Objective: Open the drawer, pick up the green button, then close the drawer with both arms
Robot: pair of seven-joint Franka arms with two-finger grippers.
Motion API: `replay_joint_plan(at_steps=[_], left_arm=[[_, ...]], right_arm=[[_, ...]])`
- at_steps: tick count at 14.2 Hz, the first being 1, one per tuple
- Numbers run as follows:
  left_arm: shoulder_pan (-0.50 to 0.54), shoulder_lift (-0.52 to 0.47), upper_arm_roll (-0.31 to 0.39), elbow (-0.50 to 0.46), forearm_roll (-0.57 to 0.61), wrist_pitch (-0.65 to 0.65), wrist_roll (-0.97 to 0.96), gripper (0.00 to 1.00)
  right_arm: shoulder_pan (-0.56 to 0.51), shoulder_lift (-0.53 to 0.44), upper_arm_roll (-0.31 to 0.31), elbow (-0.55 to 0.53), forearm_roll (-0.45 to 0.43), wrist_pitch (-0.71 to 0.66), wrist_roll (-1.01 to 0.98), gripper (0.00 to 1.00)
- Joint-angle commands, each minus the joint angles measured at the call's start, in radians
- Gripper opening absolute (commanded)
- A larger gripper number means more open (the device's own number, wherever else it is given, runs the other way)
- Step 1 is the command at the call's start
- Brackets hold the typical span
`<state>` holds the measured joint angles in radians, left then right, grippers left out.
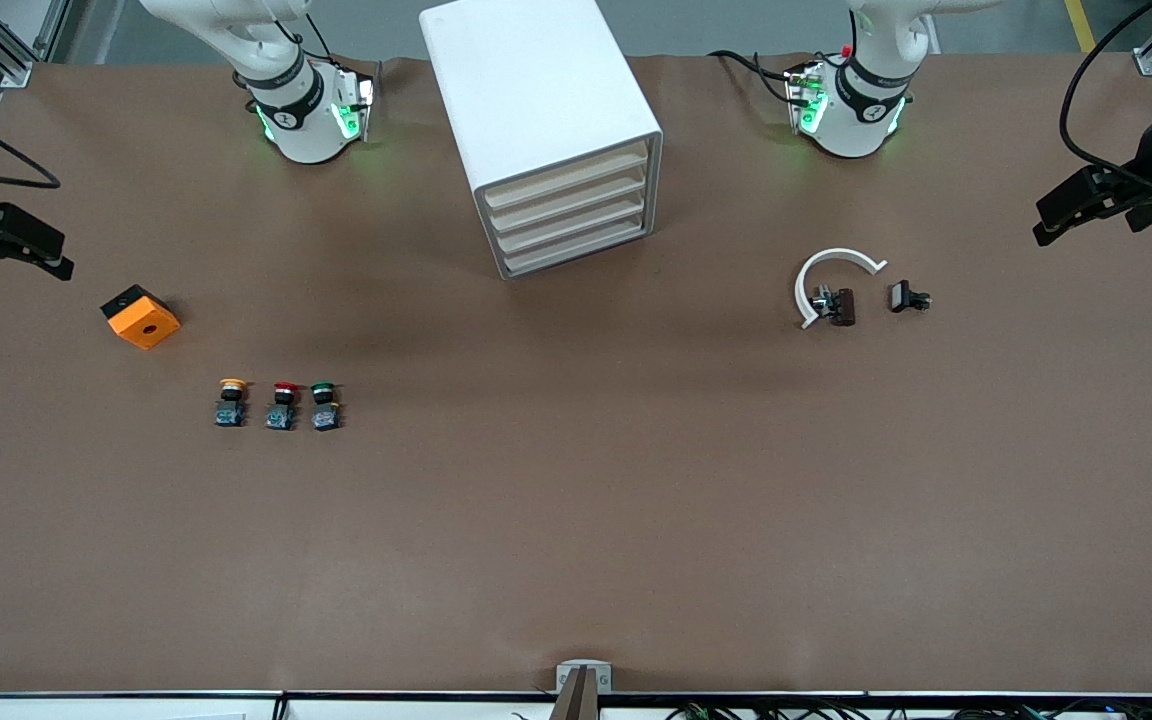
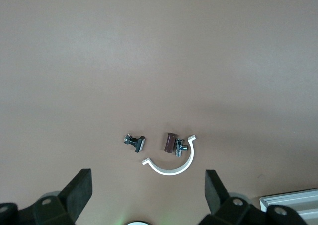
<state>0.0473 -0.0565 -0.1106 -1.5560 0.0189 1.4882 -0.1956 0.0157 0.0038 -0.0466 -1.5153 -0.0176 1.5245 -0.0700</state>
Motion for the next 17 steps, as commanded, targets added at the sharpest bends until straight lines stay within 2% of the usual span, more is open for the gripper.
replay_joint_plan(at_steps=[1, 13, 17], left_arm=[[-0.007, -0.039, -0.011, -0.019, -0.013, -0.009, 0.018, 1.00], [-0.004, -0.008, -0.032, -0.015, 0.004, -0.011, 0.016, 1.00], [0.034, -0.020, -0.023, -0.024, -0.007, -0.037, 0.018, 1.00]], right_arm=[[0.042, 0.015, -0.001, 0.033, -0.005, -0.027, 0.091, 1.00], [0.036, 0.016, -0.009, 0.033, -0.004, -0.026, 0.050, 1.00], [0.035, 0.016, -0.010, 0.033, -0.005, -0.024, 0.056, 1.00]])
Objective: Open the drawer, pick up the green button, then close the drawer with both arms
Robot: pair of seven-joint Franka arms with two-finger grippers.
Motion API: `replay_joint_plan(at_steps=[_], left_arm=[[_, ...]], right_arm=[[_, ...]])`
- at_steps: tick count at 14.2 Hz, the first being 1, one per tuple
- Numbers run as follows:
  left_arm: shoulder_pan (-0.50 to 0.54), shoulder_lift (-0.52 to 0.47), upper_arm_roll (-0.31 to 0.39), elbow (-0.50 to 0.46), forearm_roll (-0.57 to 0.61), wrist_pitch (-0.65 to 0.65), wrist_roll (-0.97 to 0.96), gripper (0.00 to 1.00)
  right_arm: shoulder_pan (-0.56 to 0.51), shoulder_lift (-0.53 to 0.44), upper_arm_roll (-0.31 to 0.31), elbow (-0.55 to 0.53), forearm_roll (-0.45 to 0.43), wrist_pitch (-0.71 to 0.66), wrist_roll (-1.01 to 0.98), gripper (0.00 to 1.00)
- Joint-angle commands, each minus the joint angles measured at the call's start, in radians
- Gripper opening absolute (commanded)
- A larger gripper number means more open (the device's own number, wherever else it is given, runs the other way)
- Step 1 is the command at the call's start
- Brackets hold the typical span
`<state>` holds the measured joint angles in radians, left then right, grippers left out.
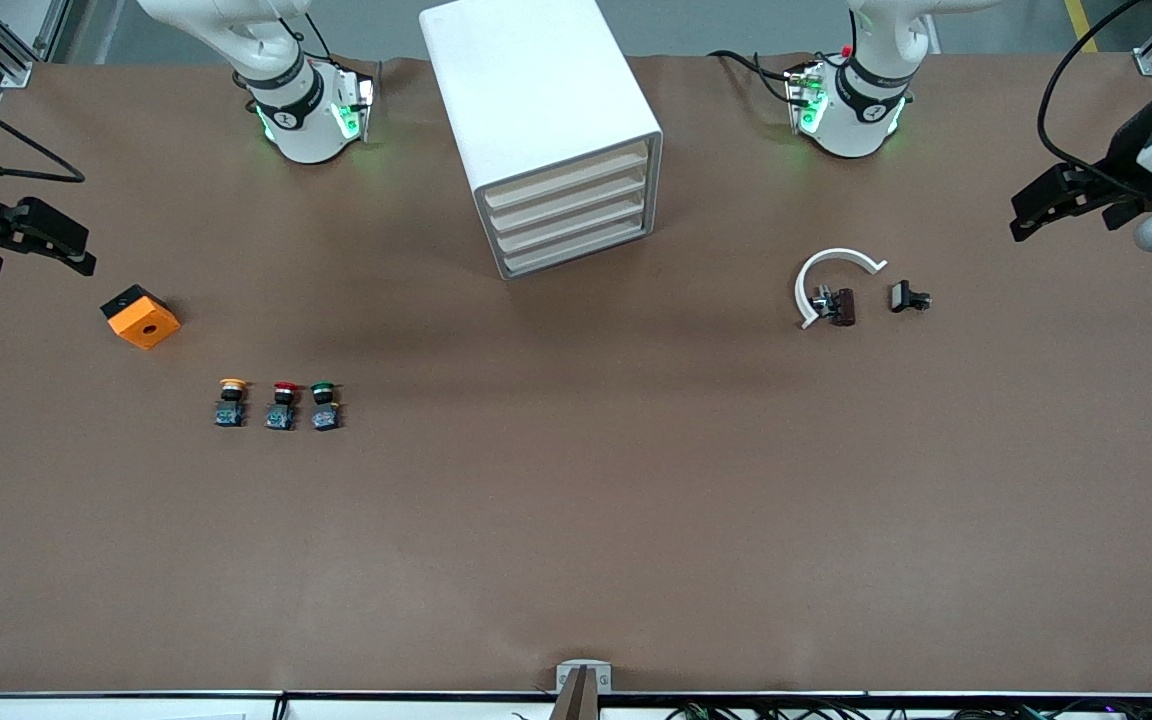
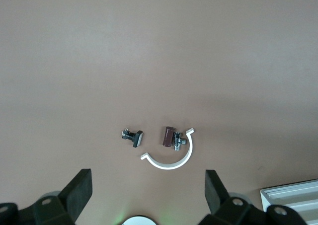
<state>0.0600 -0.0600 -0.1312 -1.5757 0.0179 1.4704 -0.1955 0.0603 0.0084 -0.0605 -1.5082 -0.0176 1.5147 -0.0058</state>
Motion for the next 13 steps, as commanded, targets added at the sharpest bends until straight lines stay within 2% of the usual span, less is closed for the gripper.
replay_joint_plan(at_steps=[1, 13], left_arm=[[0.021, -0.018, -0.005, -0.004, -0.006, -0.022, 0.018, 1.00], [0.040, -0.011, -0.001, 0.006, 0.000, -0.042, 0.018, 1.00]], right_arm=[[-0.008, 0.012, 0.004, 0.026, -0.007, -0.014, -0.005, 1.00], [-0.008, 0.012, 0.004, 0.037, -0.007, -0.013, -0.003, 1.00]])
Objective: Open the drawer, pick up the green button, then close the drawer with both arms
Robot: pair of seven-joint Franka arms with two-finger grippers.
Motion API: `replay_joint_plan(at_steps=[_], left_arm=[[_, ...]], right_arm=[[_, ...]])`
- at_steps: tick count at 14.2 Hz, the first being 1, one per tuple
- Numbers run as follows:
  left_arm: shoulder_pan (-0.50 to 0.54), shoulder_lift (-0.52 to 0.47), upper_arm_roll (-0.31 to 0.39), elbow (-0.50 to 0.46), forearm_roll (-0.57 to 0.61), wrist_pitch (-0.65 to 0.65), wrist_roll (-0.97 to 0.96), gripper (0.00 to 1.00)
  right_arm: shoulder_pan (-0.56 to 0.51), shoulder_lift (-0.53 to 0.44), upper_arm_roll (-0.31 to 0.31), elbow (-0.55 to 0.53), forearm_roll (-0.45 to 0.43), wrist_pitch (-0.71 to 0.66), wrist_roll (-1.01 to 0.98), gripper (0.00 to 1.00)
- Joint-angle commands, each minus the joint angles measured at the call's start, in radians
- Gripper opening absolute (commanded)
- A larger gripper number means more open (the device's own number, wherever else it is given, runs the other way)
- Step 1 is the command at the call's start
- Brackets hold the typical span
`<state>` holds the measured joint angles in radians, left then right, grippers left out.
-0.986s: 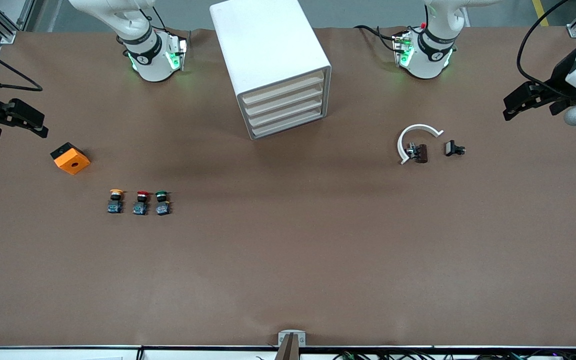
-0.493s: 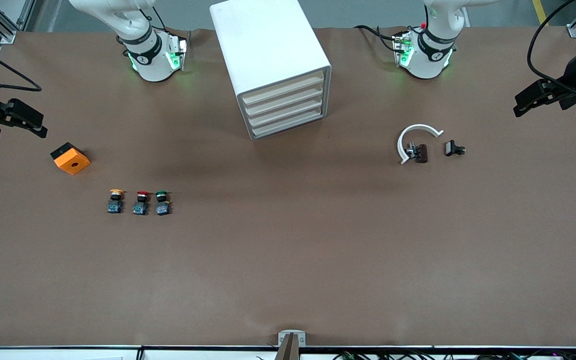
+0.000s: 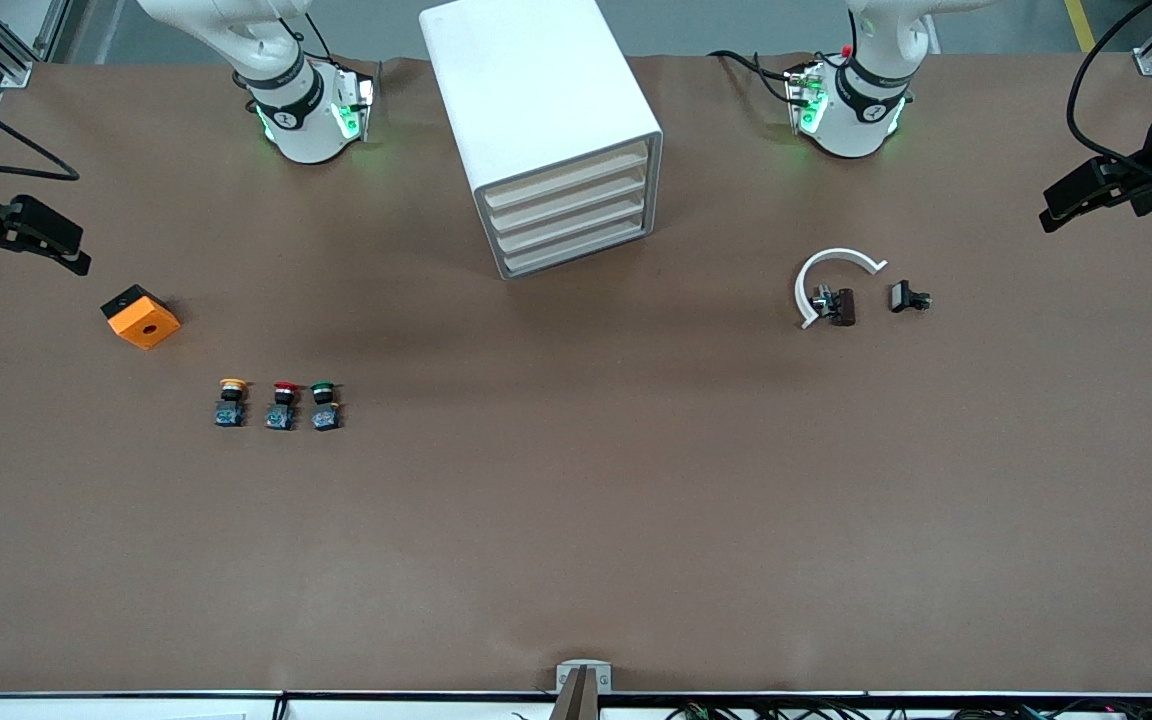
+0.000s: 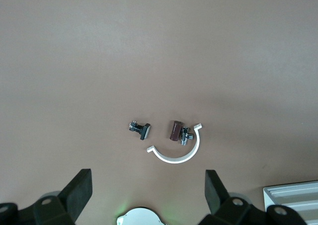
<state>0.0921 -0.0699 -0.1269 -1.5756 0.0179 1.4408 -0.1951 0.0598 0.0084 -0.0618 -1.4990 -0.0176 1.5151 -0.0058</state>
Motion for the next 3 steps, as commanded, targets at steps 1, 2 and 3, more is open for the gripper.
replay_joint_plan(at_steps=[1, 2, 3], left_arm=[[0.008, -0.001, -0.005, 0.006, 0.002, -0.013, 0.017, 1.00], [0.008, 0.001, -0.005, 0.012, 0.002, -0.013, 0.017, 1.00], [0.008, 0.007, -0.007, 0.016, 0.002, -0.013, 0.016, 1.00]], right_arm=[[-0.008, 0.011, 0.005, 0.028, -0.008, -0.013, -0.003, 1.00], [-0.009, 0.011, 0.005, 0.028, -0.008, -0.015, -0.003, 1.00], [-0.008, 0.011, 0.005, 0.028, -0.007, -0.015, -0.003, 1.00]])
